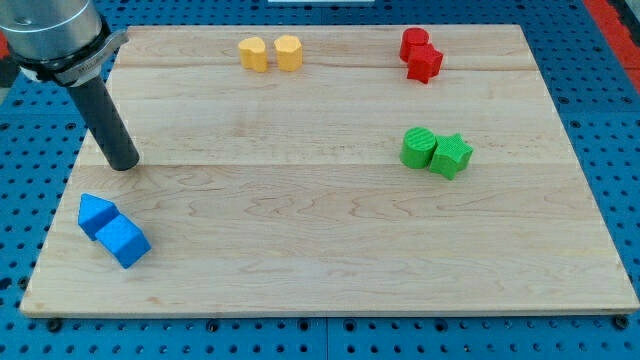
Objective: Separate the red blocks
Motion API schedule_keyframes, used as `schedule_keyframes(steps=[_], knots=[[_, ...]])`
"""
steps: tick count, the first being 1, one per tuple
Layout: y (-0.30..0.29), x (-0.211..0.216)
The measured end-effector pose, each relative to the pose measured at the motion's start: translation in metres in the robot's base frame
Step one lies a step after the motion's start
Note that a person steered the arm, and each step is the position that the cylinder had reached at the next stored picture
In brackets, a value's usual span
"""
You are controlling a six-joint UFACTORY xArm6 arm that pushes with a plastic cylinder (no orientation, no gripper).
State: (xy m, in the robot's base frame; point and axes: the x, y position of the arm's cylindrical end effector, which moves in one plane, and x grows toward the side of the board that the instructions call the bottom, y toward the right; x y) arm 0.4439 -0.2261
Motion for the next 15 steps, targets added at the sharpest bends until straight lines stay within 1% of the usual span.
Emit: schedule_keyframes(steps=[1,2,3,4,5,6,7,8,9,10,11,12,13,15], knots=[[0.000,0.000],[0.032,-0.034],[0.145,-0.076],[0.284,-0.079],[0.411,-0.113],[0.455,-0.172],[0.421,-0.210],[0.381,-0.221],[0.329,-0.209],[0.320,-0.199],[0.350,-0.173],[0.334,-0.161],[0.315,-0.181],[0.287,-0.181]])
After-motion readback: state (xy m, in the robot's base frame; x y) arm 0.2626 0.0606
